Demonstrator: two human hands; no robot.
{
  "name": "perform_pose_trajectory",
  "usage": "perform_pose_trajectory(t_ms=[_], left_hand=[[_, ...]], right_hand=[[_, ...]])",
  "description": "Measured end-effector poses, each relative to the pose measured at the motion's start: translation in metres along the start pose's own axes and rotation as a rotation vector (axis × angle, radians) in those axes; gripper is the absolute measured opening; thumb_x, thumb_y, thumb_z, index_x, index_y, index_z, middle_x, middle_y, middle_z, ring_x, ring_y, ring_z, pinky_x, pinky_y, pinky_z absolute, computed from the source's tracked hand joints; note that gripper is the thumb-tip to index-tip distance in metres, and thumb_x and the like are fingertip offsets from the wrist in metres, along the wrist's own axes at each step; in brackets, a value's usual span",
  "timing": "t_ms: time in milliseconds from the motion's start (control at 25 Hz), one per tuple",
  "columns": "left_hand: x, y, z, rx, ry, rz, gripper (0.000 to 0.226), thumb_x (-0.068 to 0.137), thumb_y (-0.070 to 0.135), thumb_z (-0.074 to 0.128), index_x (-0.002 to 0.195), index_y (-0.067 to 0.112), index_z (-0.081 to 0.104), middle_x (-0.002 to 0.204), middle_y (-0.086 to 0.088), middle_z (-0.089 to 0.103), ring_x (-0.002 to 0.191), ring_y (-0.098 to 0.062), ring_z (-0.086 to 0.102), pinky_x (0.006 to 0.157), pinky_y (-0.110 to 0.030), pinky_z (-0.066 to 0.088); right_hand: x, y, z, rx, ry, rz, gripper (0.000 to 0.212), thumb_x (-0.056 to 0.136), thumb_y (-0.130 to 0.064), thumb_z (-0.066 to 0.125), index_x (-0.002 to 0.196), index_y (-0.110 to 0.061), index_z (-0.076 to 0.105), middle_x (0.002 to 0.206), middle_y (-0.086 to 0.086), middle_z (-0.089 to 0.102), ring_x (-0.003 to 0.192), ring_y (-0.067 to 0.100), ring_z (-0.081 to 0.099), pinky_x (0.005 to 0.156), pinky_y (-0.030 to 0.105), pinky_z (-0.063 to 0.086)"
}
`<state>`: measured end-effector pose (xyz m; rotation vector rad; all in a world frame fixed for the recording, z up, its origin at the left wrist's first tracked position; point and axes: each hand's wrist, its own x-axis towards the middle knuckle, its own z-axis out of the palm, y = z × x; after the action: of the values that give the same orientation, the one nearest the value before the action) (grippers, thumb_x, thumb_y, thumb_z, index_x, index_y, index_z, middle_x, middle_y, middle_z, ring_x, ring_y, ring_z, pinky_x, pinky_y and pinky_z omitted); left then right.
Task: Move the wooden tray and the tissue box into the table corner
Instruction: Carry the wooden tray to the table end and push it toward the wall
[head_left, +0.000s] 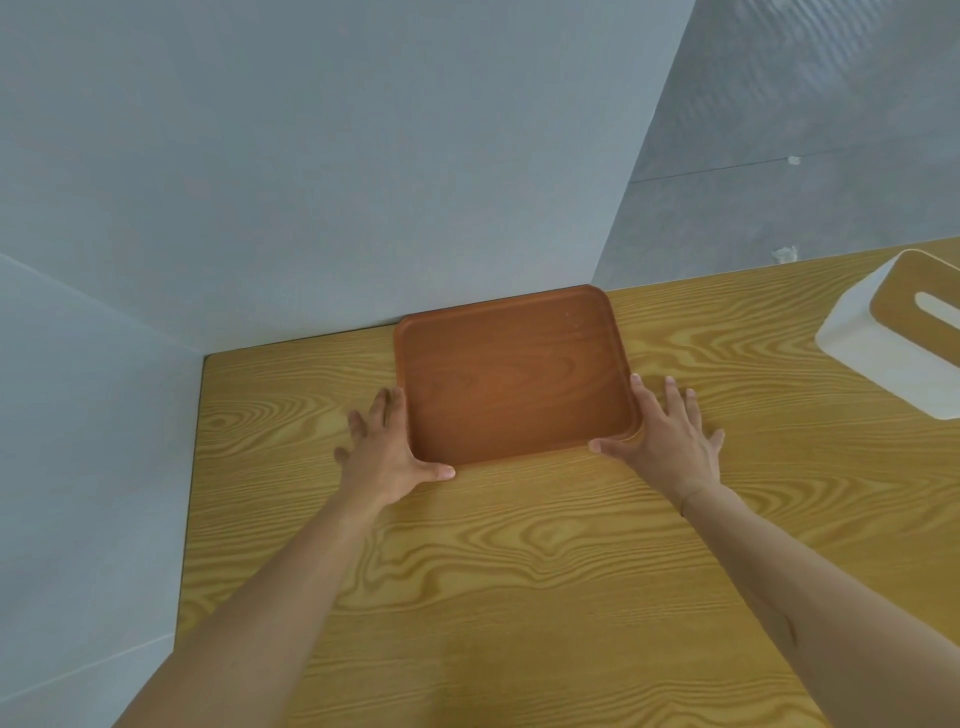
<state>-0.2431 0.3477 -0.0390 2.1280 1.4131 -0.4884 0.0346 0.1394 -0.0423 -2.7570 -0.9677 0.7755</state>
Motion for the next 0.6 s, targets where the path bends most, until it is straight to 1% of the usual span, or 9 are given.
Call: perform_pose_trajectory(t_ms=[200,480,600], left_hand=[[-0.0007,-0.0066,-0.0006,-0.003,0.002,0.007,0.145,0.055,0.073,0.081,0.157,0.027,-0.011,0.168,0.009,-0.009,0.152,-0.035,-0.009,0.108,-0.077,0.022],[-0.0006,-0.0024,-0.003,0.039,-0.002,-0.002,0.144,0.056,0.077,0.077,0.157,0.027,-0.012,0.168,0.009,-0.01,0.152,-0.036,-0.005,0.109,-0.076,0.019],[-0.0009,-0.0032,-0.004,0.045,-0.009,-0.003,0.143,0.057,0.078,0.075,0.157,0.028,-0.013,0.168,0.01,-0.01,0.153,-0.036,-0.005,0.11,-0.076,0.016]], right_hand=[[-0.0012,-0.003,0.0042,0.015,-0.004,0.0,0.11,0.063,-0.088,0.057,0.153,-0.049,0.007,0.168,0.012,-0.002,0.153,0.035,-0.008,0.109,0.08,0.01],[-0.0002,-0.0018,0.0034,0.016,0.003,0.001,0.109,0.063,-0.089,0.056,0.153,-0.048,0.009,0.168,0.011,-0.001,0.153,0.035,-0.007,0.109,0.079,0.011],[0.0004,-0.0011,0.0037,0.008,0.007,-0.001,0.109,0.063,-0.089,0.055,0.153,-0.048,0.009,0.168,0.011,0.0,0.153,0.035,-0.006,0.109,0.079,0.011]])
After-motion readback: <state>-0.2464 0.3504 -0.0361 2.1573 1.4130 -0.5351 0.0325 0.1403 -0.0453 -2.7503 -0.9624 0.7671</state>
